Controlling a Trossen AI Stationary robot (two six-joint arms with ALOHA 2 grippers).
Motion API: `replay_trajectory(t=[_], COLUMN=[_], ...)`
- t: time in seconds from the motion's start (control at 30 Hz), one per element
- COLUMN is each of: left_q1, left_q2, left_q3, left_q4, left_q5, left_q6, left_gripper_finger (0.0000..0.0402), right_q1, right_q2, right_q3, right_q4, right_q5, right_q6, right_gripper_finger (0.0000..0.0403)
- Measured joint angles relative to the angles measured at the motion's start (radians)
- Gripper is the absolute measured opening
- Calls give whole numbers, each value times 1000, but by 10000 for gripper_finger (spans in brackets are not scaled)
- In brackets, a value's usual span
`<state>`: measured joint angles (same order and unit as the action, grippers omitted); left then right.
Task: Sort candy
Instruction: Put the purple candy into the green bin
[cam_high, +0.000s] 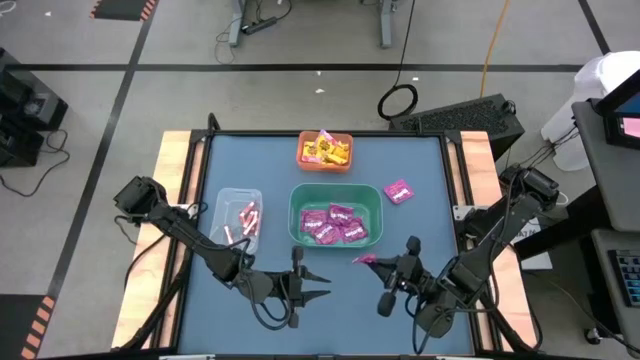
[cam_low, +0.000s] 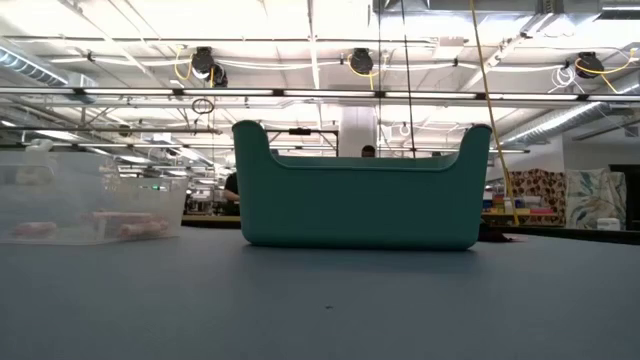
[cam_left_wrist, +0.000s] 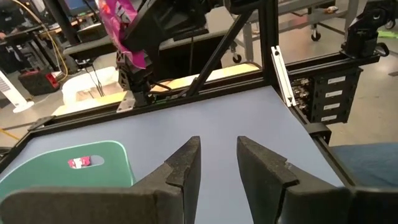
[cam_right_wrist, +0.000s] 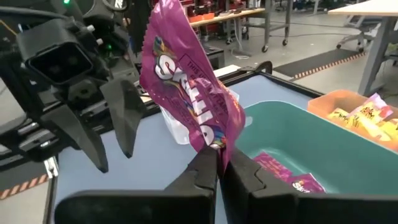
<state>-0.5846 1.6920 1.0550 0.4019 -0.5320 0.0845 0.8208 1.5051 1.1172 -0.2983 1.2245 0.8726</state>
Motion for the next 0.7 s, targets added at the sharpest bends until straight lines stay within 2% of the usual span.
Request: replay_trajectory(t=[0.13, 0.53, 0.7], left_q1=[0, 2, 2], left_q2=[0, 0, 0], left_q3=[0, 0, 0], left_q4=[0, -2, -2], left_q5=[0, -4, -139], left_q6=[0, 9, 9], left_gripper_finger=[112, 112, 112], right_q1=[-11, -112, -215], right_q2=[0, 0, 0], right_q3=[0, 0, 0], right_q4=[0, -7, -72], right_q5=[1, 5, -15], right_q6=[-28, -286, -315], right_gripper_finger=[4, 4, 4])
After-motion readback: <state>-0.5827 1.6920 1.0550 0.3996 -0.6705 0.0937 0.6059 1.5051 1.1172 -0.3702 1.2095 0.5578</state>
